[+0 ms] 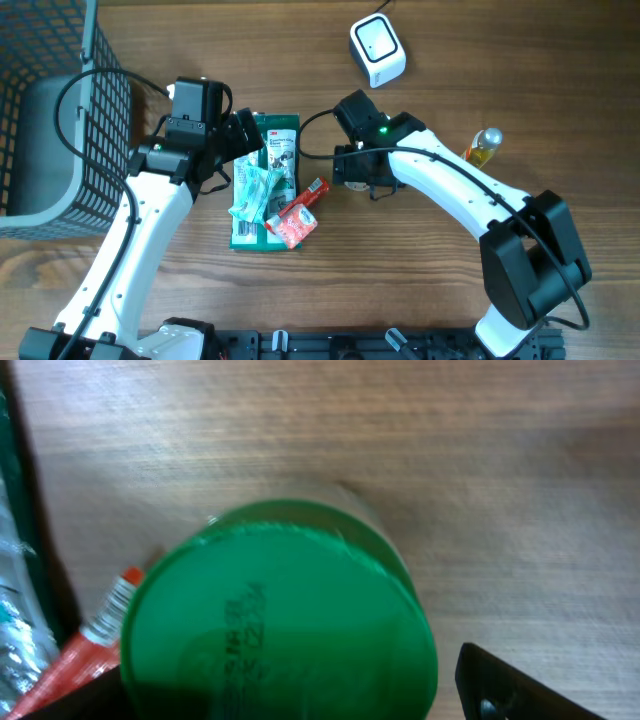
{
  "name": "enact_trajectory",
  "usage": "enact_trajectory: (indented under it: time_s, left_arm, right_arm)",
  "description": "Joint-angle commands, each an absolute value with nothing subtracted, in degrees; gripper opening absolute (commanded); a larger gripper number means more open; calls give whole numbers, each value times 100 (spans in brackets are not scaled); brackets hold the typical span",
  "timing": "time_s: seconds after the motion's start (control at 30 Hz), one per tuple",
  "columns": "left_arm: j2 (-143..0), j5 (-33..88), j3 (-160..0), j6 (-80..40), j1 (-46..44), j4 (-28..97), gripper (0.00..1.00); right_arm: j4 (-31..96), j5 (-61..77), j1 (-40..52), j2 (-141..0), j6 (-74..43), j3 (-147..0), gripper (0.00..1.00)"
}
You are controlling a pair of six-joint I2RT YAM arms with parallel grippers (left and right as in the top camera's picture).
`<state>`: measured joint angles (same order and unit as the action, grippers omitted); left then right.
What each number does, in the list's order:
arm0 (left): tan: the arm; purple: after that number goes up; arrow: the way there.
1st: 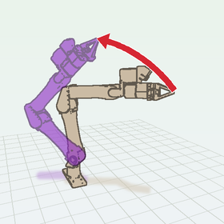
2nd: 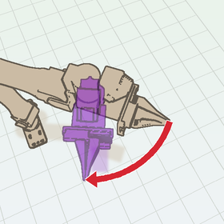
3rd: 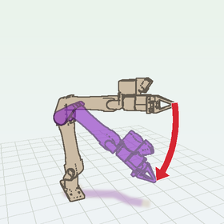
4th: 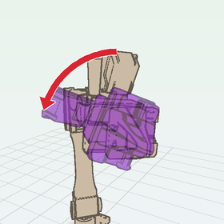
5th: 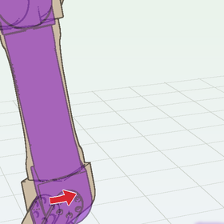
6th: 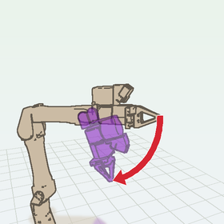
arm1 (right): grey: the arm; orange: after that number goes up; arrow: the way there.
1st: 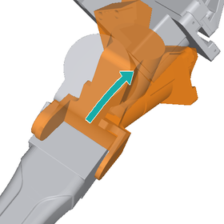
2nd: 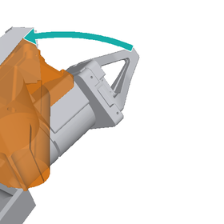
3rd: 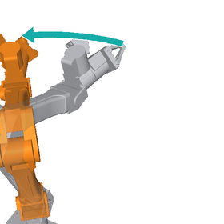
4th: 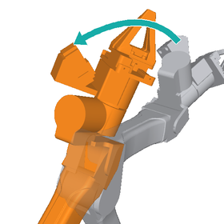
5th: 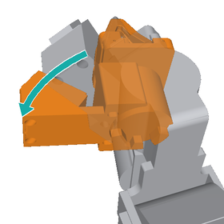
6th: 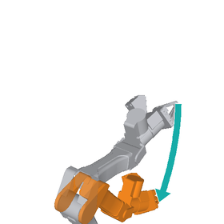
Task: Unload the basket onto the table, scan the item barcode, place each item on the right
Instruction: 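Release the bottle and move the right gripper over the green-lidded jar, then lower the right gripper around the green-lidded jar and close it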
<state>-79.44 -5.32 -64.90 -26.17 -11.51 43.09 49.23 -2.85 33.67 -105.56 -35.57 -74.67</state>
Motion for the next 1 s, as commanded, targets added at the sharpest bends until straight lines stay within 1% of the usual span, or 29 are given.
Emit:
enact_trajectory:
  time_s: [0.0, 0.17, 0.3, 0.53, 0.6, 0.67, 0.7, 0.73, 0.77, 0.97]
  left_arm:
    - [-7933, -589, -6495, -2571, -1122, 4296, 100]
    - [-7933, -589, -6495, -2571, -1122, 4296, 100]
    - [-7933, -589, -6495, -2571, -1122, 4296, 100]
    - [-7933, -589, -6495, -2571, -1122, 4296, 100]
    - [-7933, -587, -6495, -2569, -1122, 4296, 100]
    - [-7933, -589, -6495, -2569, -1122, 4296, 100]
    - [-7933, -587, -6495, -2571, -1122, 4296, 100]
    - [-7933, -587, -6495, -2571, -1122, 4296, 100]
    - [-7933, -589, -6495, -2571, -1122, 4296, 100]
    - [-7933, -587, -6495, -2569, -1122, 4296, 100]
  right_arm:
    - [5177, -554, 3378, -10643, -3577, -7450, 89]
    - [5133, -580, 3378, -10643, -3612, -7450, 89]
    - [4670, -585, 3378, -10645, -3614, -7450, 89]
    - [4602, -965, 3378, -10652, -3616, -7448, 88]
    - [4617, -899, 3380, -10652, -3614, -7448, 85]
    - [4654, -902, 3380, -10652, -3618, -7448, 79]
    - [4659, -902, 3380, -10652, -3616, -7448, 79]
    - [4659, -902, 3380, -10652, -3616, -7448, 75]
    - [4674, -904, 3380, -10652, -3616, -7448, 69]
    - [4880, -902, 3380, -10652, -3621, -7448, 66]
